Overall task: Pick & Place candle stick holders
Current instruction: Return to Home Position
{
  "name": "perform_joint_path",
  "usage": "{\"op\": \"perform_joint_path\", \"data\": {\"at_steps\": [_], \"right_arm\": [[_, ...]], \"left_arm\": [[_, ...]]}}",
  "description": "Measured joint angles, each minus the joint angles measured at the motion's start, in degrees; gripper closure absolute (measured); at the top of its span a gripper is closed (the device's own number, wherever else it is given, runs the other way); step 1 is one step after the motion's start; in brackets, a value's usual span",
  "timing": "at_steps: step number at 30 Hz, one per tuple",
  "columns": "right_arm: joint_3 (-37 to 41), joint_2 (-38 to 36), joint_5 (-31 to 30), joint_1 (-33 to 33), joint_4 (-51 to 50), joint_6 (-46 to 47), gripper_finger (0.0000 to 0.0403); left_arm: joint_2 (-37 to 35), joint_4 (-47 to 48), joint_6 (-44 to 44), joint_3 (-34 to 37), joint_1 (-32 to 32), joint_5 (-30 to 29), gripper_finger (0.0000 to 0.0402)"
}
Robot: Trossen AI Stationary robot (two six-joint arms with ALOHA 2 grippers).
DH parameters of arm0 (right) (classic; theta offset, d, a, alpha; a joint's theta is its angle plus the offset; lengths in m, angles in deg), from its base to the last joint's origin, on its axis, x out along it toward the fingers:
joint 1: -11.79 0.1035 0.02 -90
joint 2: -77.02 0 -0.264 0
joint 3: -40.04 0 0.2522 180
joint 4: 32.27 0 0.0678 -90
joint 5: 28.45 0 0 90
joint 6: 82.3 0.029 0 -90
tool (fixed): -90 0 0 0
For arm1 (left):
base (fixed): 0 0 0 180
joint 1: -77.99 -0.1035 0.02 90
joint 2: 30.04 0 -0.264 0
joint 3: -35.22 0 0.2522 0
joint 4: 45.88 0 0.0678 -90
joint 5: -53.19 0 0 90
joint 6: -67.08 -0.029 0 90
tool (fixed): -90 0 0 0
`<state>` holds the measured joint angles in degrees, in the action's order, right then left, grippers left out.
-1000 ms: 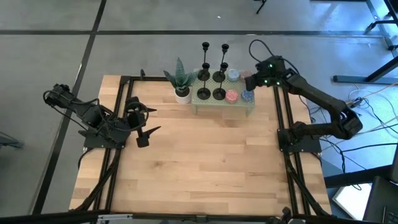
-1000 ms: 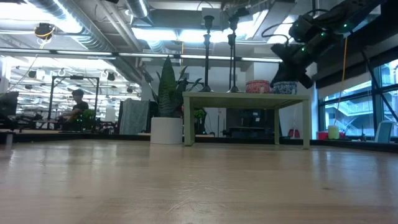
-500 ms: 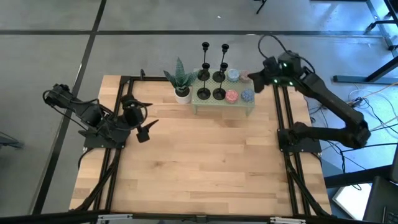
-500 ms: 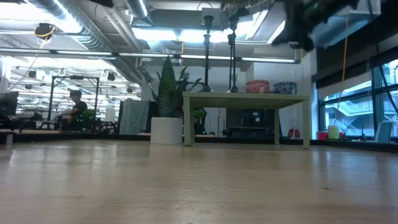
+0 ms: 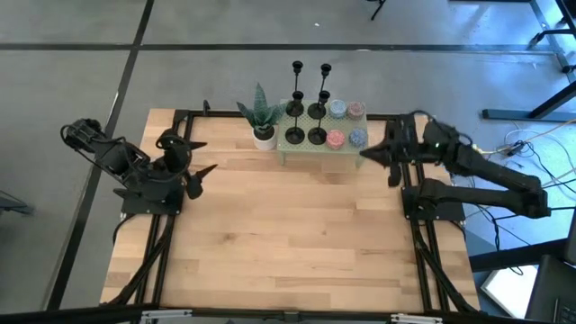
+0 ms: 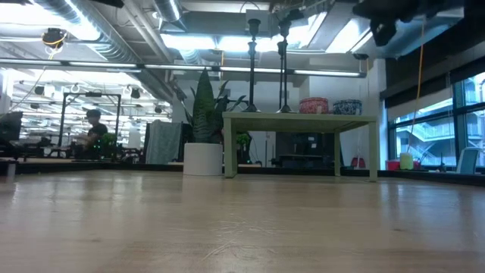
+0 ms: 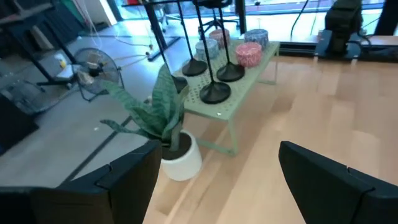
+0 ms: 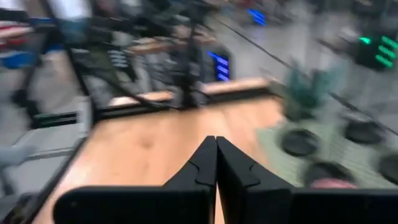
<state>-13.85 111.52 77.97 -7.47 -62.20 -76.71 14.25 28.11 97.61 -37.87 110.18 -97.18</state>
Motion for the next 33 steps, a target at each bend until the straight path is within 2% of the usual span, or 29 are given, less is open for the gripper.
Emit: {"op": "perform_joint_path", "data": {"at_steps": [5, 9, 14, 18, 25, 30, 33], "right_arm": [[12.59, -3.61, 9.0, 2.82, 18.57, -3.21, 0.0399], [20.29, -3.93, 10.15, 3.08, 28.79, -3.37, 0.0399], [25.45, -3.94, 10.17, 3.08, 30.93, -1.8, 0.0398], [27.62, -4.71, 10.18, 3.08, 32.6, -2.97, 0.0398], [30.56, -8.13, 11.76, 2.99, 34.17, -5.63, 0.0398], [32.08, -11.37, 11.86, 2.99, 34.85, -5.84, 0.0398], [32.46, -12.55, 11.84, 2.99, 34.45, -5.84, 0.0398]], "left_arm": [[-0.51, -1.82, 3.06, 2.49, 3.02, 0.93, 0.008], [-2.18, -6.47, 5.51, 10.15, 5.73, -1.67, 0.008], [-5.95, -9.27, 6.84, 17.2, 7.06, -1.58, 0.008], [-11.13, -9.49, 8.32, 20.51, 8.64, -6.09, 0.008], [-20.88, -11.49, 7.55, 29.03, 10.75, -8.6, 0.008], [-26.08, -18.91, -0.6, 34.05, 11.88, -9.07, 0.008], [-28.09, -24.64, -6.78, 35.79, 11.99, -4.06, 0.008]]}}
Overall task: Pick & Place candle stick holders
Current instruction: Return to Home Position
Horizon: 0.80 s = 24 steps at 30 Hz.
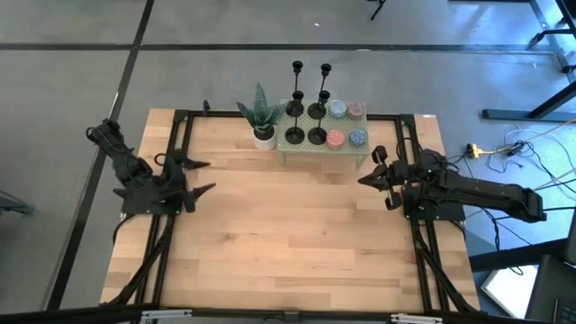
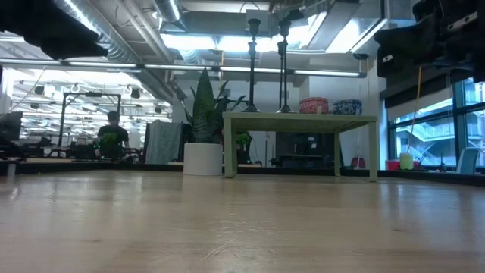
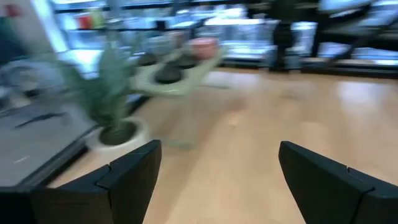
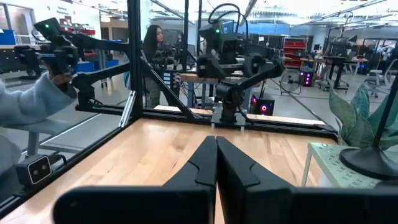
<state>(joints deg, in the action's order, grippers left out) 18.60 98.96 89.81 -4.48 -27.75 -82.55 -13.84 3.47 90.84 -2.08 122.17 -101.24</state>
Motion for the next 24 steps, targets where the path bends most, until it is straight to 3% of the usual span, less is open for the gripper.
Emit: {"op": "perform_joint_path", "data": {"at_steps": [8, 11, 15, 24], "right_arm": [[1.53, -1.25, -0.14, 0.0, -0.23, -0.05, 0.0396], [1.53, -1.25, -0.11, 0.0, -0.23, -0.21, 0.0394], [1.53, -1.25, -0.14, 0.0, 0.06, -1.1, 0.0394], [1.53, -1.25, 0.3, 0.0, -0.03, -1.73, 0.0392]], "left_arm": [[-2.54, -27.13, -27.17, 6.65, -0.36, 16.64, 0.008], [-3.79, -34.75, -34.87, 9.43, -2.09, 25.78, 0.008], [-5.48, -42.34, -38.92, 12.82, -6.59, 37.75, 0.008], [-9.12, -41.3, -40.57, 15.02, -18.95, 47.67, 0.008]]}}
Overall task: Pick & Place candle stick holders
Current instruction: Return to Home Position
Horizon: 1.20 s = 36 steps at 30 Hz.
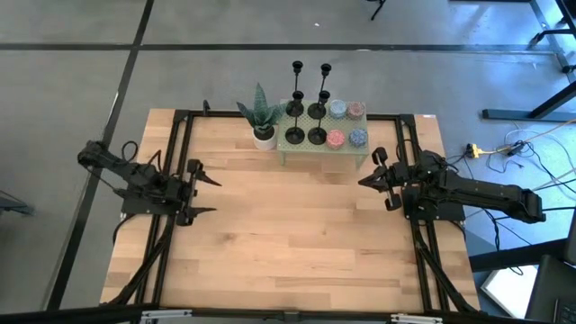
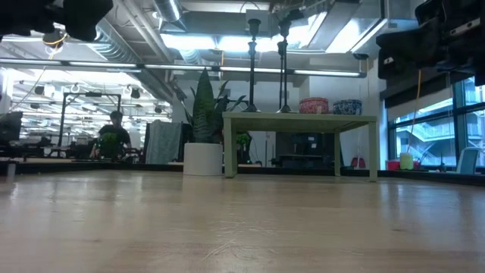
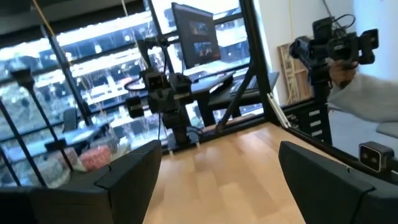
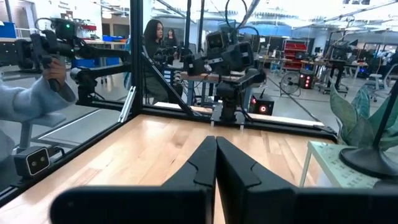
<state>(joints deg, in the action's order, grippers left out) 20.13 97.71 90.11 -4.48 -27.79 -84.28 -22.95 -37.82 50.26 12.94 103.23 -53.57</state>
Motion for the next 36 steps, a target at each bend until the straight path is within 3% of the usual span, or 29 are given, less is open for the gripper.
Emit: {"op": "perform_joint_path", "data": {"at_steps": [5, 14, 19, 25, 31, 36], "right_arm": [[0.0, 0.0, 0.0, 0.0, 1.06, 0.02, 0.0395], [0.0, 0.0, 0.0, 0.0, 1.14, 0.87, 0.0388], [0.0, 0.0, -0.58, 0.0, 1.16, 3.86, 0.0394], [0.0, 0.14, -14.97, 0.2, 1.2, 10.53, 0.0392], [0.0, 0.18, -14.38, 6.85, 1.96, 10.54, 0.039], [0.0, 0.17, -23.0, 14.79, 2.7, 8.53, 0.039]], "left_arm": [[-1.89, 0.03, -0.77, 1.42, -6.65, 6.58, 0.008], [-4.84, -7.06, 1.06, 7.75, -14.43, 9.26, 0.008], [-5.37, -6.17, 1.66, 8.03, -17.24, 12.04, 0.008], [-5.37, -5.2, 3.62, 8.03, -19.55, 13.94, 0.008], [-5.33, -3.03, 8.58, 8.03, -19.91, 8.66, 0.008], [-5.35, -3.1, 8.73, 8.03, -19.89, 8.16, 0.008]]}}
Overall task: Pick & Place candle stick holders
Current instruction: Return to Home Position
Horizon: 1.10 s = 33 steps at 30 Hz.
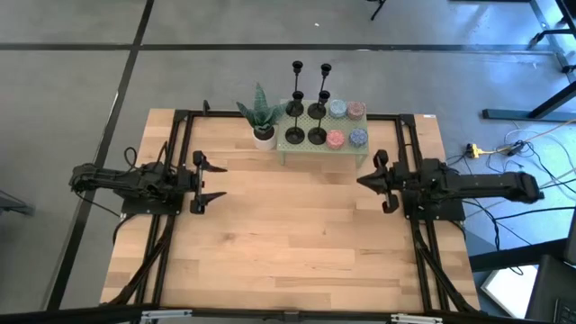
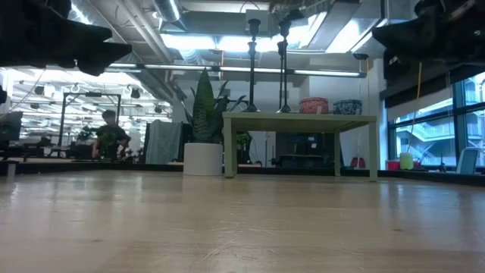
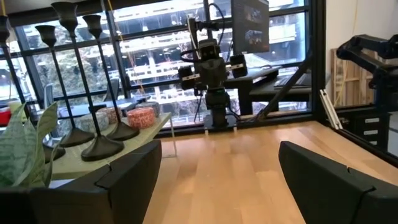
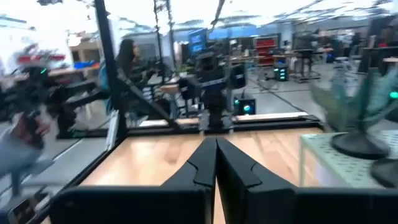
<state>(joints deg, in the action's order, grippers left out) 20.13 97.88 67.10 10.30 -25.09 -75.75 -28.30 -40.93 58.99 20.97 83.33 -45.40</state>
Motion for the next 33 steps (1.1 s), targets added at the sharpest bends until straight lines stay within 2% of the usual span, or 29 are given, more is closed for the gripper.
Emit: {"op": "perform_joint_path", "data": {"at_steps": [8, 14, 19, 27, 33], "right_arm": [[2.13, -0.01, -4.49, 7.65, -1.53, -6.55, 0.0398], [3.89, -1.38, -4.64, 7.83, 1.21, -5.53, 0.0391], [3.93, -4.82, -3.64, 7.83, -3.64, -5.55, 0.039], [3.98, -12.79, -5.98, 7.83, -11.35, -5.6, 0.0389], [5.81, -17.05, -6.0, 7.83, -13.62, -6.75, 0.0389]], "left_arm": [[0.0, 0.02, -0.12, 0.0, 0.0, -1.0, 0.008], [0.0, 0.04, -0.13, 0.0, 0.0, -0.93, 0.008], [0.0, 0.04, -0.14, 0.0, 0.0, -0.89, 0.008], [0.0, 0.04, -0.14, 0.0, 0.0, -0.87, 0.008], [0.0, 0.04, -0.14, 0.0, 0.0, -0.81, 0.008]]}}
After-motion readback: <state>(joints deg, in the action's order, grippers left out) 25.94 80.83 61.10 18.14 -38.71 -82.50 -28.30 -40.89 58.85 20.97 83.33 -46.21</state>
